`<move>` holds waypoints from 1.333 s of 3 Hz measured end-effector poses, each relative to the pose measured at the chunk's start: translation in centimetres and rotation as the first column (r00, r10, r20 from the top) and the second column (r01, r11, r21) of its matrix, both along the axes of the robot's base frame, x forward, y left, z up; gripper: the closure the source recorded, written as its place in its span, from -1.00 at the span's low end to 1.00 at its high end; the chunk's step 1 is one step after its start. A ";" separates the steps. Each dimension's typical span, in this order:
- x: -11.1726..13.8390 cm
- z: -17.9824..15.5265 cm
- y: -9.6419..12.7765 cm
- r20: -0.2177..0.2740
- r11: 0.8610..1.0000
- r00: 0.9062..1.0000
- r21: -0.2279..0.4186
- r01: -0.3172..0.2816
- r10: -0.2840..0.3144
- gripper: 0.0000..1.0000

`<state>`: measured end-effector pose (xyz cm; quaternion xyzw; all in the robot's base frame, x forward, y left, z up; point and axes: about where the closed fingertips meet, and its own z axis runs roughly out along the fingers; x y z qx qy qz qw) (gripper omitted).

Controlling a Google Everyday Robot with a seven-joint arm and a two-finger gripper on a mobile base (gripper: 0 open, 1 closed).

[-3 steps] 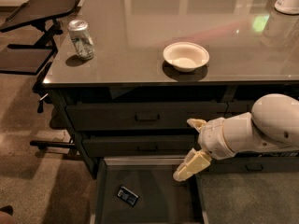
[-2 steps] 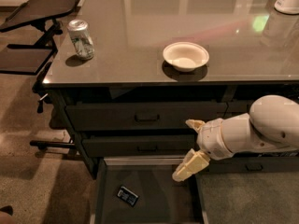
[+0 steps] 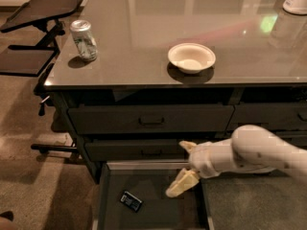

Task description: Pick rxbar blueberry from bottom drawer and place on counter

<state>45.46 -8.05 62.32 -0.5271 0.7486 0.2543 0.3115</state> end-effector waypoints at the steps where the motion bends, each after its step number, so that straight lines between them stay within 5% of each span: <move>1: -0.2 -7.3 2.0 -0.040 0.999 0.999 0.035 0.007 -0.005 -1.00; 3: 2.7 -19.5 7.3 0.049 0.989 0.996 0.133 0.070 -0.078 -1.00; 4: 1.0 -23.0 8.5 -0.014 0.982 0.996 0.165 0.091 -0.090 -1.00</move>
Offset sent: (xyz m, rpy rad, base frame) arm 0.0196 0.0739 -0.2471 0.1782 -0.0211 -0.1223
